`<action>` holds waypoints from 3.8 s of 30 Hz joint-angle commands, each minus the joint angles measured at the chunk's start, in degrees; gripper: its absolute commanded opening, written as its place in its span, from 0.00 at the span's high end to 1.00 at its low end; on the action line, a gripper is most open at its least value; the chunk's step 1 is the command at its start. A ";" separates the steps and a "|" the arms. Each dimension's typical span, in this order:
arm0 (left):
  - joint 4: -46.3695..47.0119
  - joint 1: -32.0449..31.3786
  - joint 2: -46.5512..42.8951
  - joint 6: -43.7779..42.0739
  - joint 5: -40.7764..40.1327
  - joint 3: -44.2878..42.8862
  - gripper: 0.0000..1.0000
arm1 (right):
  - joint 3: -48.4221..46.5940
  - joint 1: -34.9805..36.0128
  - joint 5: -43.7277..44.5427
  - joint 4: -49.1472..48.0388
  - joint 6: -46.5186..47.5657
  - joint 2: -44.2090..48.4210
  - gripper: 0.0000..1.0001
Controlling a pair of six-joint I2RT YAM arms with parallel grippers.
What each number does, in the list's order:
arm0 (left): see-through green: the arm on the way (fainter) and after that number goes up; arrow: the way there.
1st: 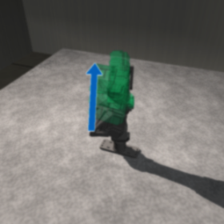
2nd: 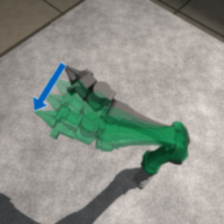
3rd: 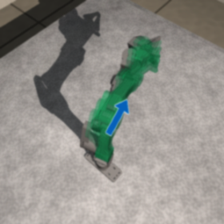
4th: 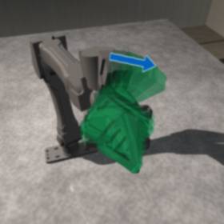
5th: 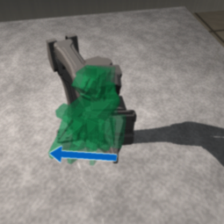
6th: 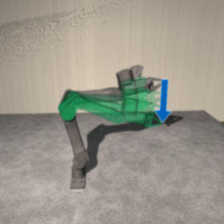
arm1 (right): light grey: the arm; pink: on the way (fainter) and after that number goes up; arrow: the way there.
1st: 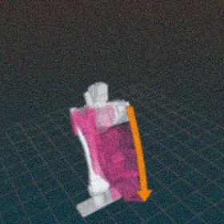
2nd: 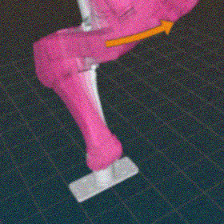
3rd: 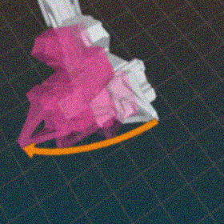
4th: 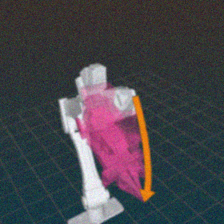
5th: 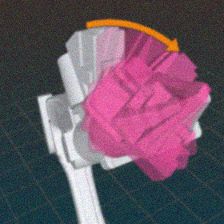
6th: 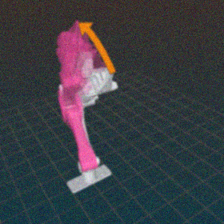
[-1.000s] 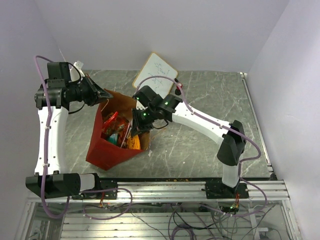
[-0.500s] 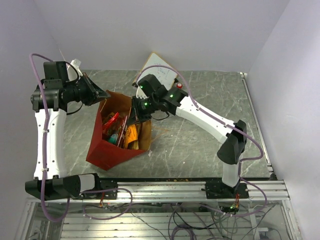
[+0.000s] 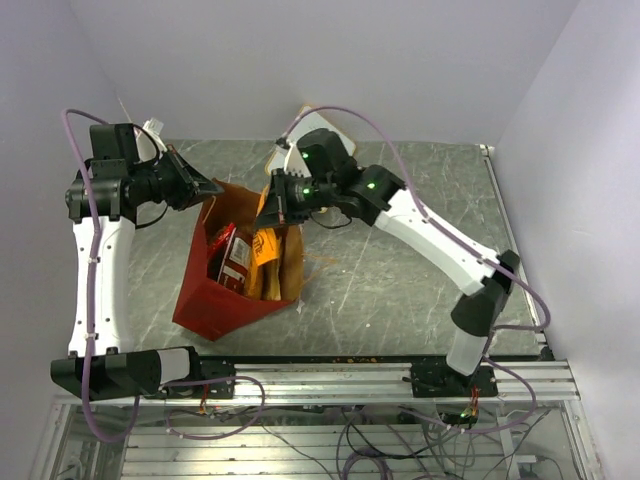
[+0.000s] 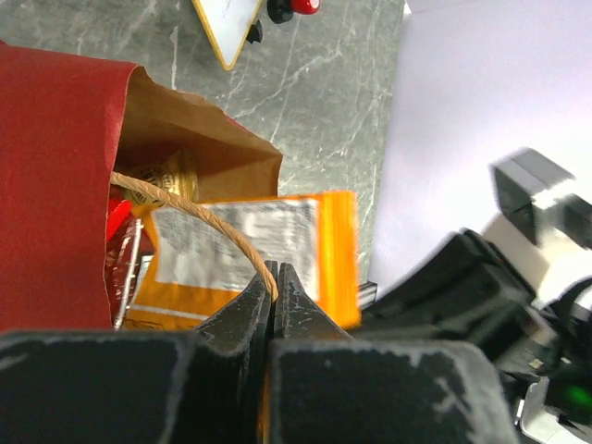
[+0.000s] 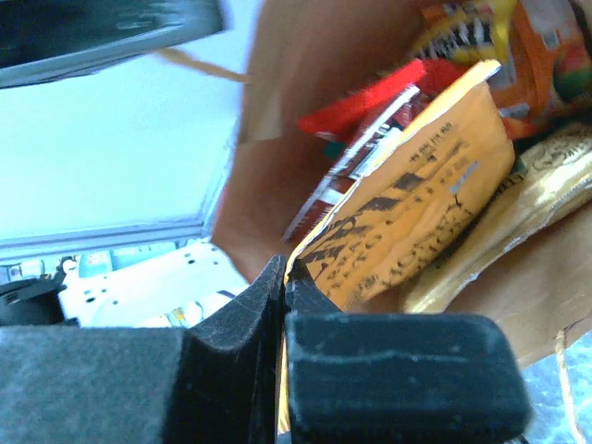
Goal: Take the snacks out of the paper bag
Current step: Take out the snack from the paper bag, then place the snack at the center of the board, then take out the snack from the paper bag.
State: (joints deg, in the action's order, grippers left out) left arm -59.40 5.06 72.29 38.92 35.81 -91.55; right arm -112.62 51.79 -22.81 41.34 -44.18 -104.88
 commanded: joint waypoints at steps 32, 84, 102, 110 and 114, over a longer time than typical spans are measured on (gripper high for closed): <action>1.47 0.36 4.35 1.04 2.15 -6.75 0.93 | 25.68 -15.49 26.38 9.02 17.06 39.01 1.00; 8.17 0.20 4.06 4.81 7.23 0.09 0.93 | 32.29 -27.05 5.10 -0.21 9.82 27.98 0.28; 5.87 0.08 2.24 5.42 7.95 3.10 0.93 | 16.61 4.45 11.91 -3.85 -3.01 5.28 0.53; 4.61 0.08 -0.58 5.07 7.64 5.52 0.93 | 11.50 8.85 24.82 7.01 -9.77 -2.84 0.51; 4.58 0.01 -2.16 5.69 7.37 6.27 0.93 | 14.82 9.04 27.96 4.89 -14.35 -2.85 0.49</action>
State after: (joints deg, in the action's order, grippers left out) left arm -54.74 5.10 72.36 43.79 41.56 -85.78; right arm -99.63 60.82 -1.76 44.27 -52.23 -107.59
